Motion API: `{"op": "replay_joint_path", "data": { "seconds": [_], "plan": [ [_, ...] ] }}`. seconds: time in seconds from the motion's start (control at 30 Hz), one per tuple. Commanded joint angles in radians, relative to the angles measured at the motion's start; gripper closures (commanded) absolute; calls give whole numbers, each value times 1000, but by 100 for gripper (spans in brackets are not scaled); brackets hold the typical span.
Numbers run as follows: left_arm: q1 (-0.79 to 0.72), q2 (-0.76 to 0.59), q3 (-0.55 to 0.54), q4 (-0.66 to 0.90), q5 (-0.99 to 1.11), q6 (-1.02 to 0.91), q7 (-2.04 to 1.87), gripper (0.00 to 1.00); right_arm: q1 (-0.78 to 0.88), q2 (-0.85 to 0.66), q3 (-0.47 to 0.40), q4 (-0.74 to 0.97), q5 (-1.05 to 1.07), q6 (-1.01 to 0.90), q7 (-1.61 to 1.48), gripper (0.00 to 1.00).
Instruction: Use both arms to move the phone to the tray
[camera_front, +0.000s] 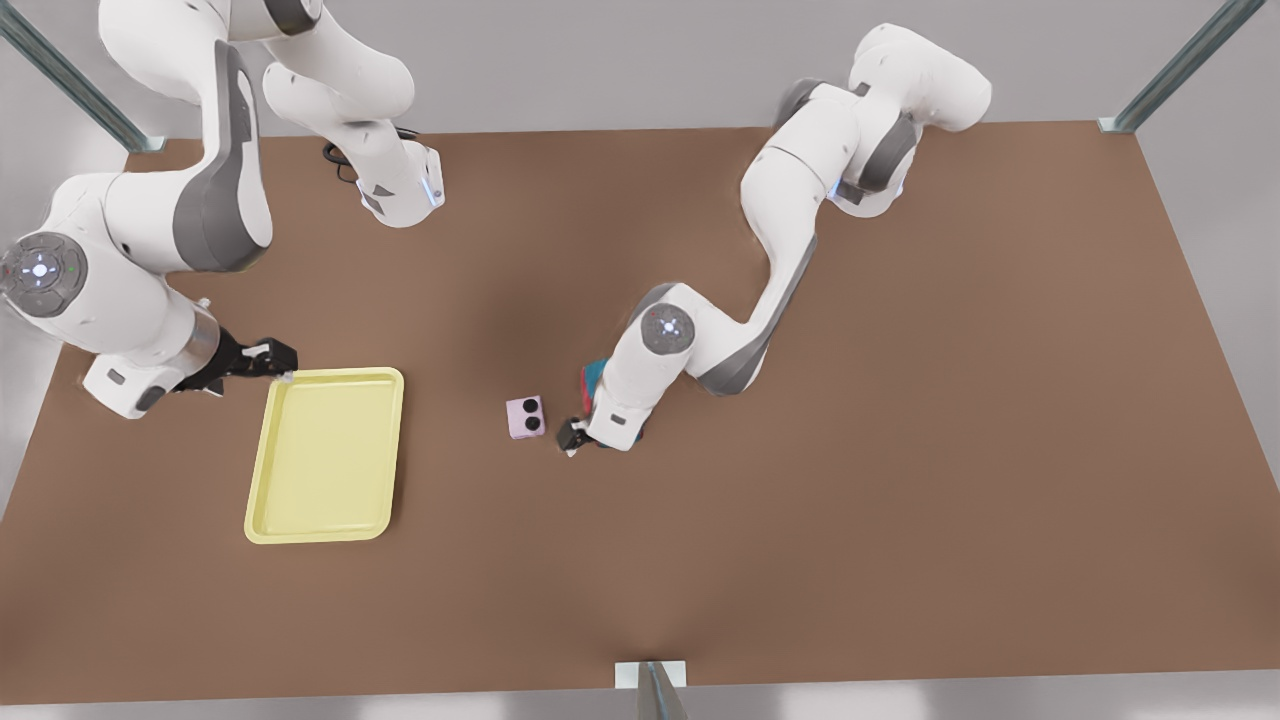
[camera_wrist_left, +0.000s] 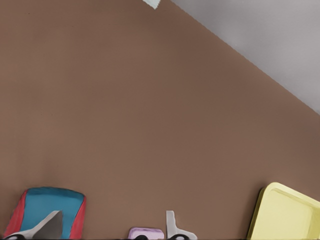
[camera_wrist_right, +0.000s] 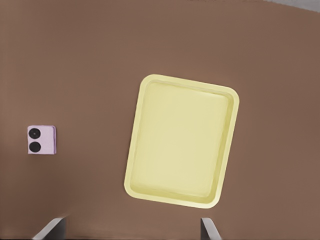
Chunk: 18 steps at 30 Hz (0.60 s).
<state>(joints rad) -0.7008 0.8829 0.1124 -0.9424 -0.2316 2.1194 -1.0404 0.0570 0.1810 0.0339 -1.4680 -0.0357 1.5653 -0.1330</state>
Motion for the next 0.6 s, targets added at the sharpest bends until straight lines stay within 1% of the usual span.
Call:
{"op": "replay_joint_path", "data": {
  "seconds": [0.0, 0.03, 0.07, 0.1, 0.13, 0.2, 0.23, 0.27, 0.3, 0.33, 0.37, 0.4, 0.43, 0.47, 0.57],
  "plan": [
    [75, -107, 105, -49, -18, -650, 568, 0, 20, -2, 60, -18, 5, -1, 151, 0],
    [75, -134, 217, -49, -18, -716, 690, 0, 20, -3, 113, -51, 5, 41, 196, 0],
    [75, -168, 285, -50, -17, -765, 766, 0, 20, 11, 175, -48, -1, 42, 314, 0],
    [121, -251, 283, -107, -14, -770, 778, 0, 20, 58, 227, -51, -4, 114, 360, 0],
    [135, -353, 256, -176, 67, -768, 816, 0, 21, 104, 254, -52, 7, 196, 363, 0],
    [289, -499, 54, -243, 219, -768, 885, 0, 70, 143, 256, -77, 5, 259, 403, 0],
    [383, -570, -63, -292, 291, -766, 916, 0, 105, 195, 250, -72, -1, 291, 409, 0],
    [421, -608, -94, -317, 305, -765, 948, 0, 121, 236, 250, -71, -1, 320, 409, 0],
    [484, -663, -125, -366, 305, -717, 1063, 0, 153, 279, 247, -69, -4, 372, 461, 0],
    [511, -685, -129, -389, 305, -685, 1122, 0, 246, 330, 178, -22, -10, 377, 522, 0],
    [549, -687, -169, -391, 305, -665, 1165, 0, 290, 373, 156, -3, -3, 397, 587, 0],
    [552, -670, -175, -389, 307, -635, 1165, 0, 297, 396, 155, -11, 2, 447, 612, 0],
    [550, -624, -175, -375, 307, -634, 1165, 0, 308, 422, 152, -11, 3, 473, 647, 0],
    [547, -585, -174, -352, 307, -633, 1165, 0, 303, 439, 152, -72, -4, 581, 655, 0],
    [547, -550, -166, -352, 330, -596, 1165, 0, 305, 434, 150, -149, -15, 653, 651, 0]
  ]
}}
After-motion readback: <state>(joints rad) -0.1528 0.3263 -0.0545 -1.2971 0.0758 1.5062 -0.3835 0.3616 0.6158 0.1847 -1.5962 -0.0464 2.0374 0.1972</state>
